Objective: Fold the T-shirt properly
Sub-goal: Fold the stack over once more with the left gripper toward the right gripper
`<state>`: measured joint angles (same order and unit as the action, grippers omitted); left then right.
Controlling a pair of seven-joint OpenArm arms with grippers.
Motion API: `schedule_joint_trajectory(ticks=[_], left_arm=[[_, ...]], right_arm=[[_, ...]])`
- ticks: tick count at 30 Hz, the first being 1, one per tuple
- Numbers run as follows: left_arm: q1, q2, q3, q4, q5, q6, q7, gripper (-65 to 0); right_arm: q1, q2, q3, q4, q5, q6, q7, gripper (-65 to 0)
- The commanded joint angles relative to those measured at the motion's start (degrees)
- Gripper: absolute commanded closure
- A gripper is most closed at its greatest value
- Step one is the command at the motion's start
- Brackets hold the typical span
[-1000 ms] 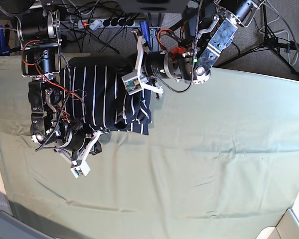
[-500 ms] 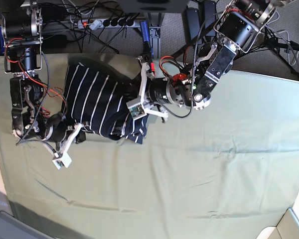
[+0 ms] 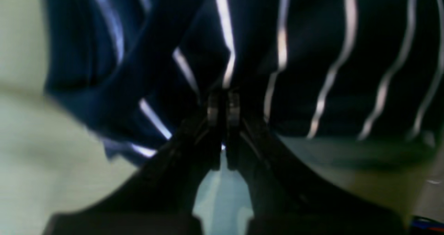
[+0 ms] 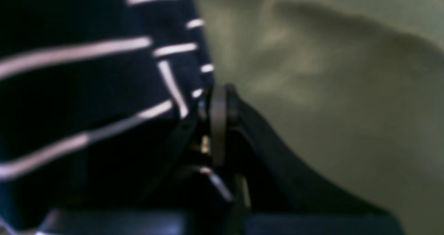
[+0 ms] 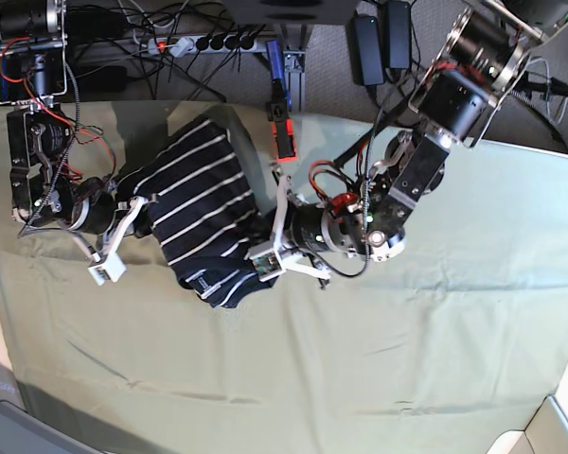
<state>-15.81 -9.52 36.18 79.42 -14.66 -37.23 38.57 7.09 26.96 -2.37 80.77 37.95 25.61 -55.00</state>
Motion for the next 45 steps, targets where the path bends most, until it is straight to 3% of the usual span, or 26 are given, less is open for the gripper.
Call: schedule_joint_trajectory(ticks=[1, 6, 17, 23, 30, 33, 36, 45], left_arm=[[-2.10, 0.33, -0.13, 0.13, -0.02, 0.83, -1.97, -1.5], [-5.16, 0.31, -0.13, -2.75, 0.59, 1.25, -2.36, -1.5], [-10.73, 0.02, -0.15, -9.97, 1.33, 1.38, -2.32, -1.5], [-11.50, -2.69, -0.20, -7.54, 1.60, 7.08, -0.37, -1.5], [-11.45, -8.52, -0.20, 5.22, -1.44, 13.05, 2.91, -1.5], [-10.73, -8.87, -0.20, 11.89, -4.87, 13.40, 5.42, -1.5], [-8.28, -7.37, -0.20, 14.53, -4.85, 12.15, 2.91, -1.5], [-3.15, 3.19, -0.13, 12.15, -3.45, 11.02, 1.20, -1.5]], right_arm=[[-0.04, 0.61, 0.17, 1.49, 1.07, 4.81, -1.25, 0.0], [-1.95, -0.61, 0.15, 4.42, 1.09, 4.83, -1.51, 0.0], [-2.89, -7.96, 0.15, 5.18, 2.14, 4.83, -2.25, 0.0], [-3.15, -7.89, 2.67, 5.18, 2.10, 4.83, -2.43, 0.0], [-3.13, -7.89, 9.94, 5.18, 2.14, 4.85, -3.98, 0.0], [-3.13, -7.91, 10.99, 5.18, 2.14, 4.83, -3.89, 0.0], [-3.13, -7.89, 10.99, 5.16, 2.10, 4.83, -3.10, 0.0], [-2.84, -6.82, 10.99, 5.16, -0.94, 4.81, -0.13, 0.0]])
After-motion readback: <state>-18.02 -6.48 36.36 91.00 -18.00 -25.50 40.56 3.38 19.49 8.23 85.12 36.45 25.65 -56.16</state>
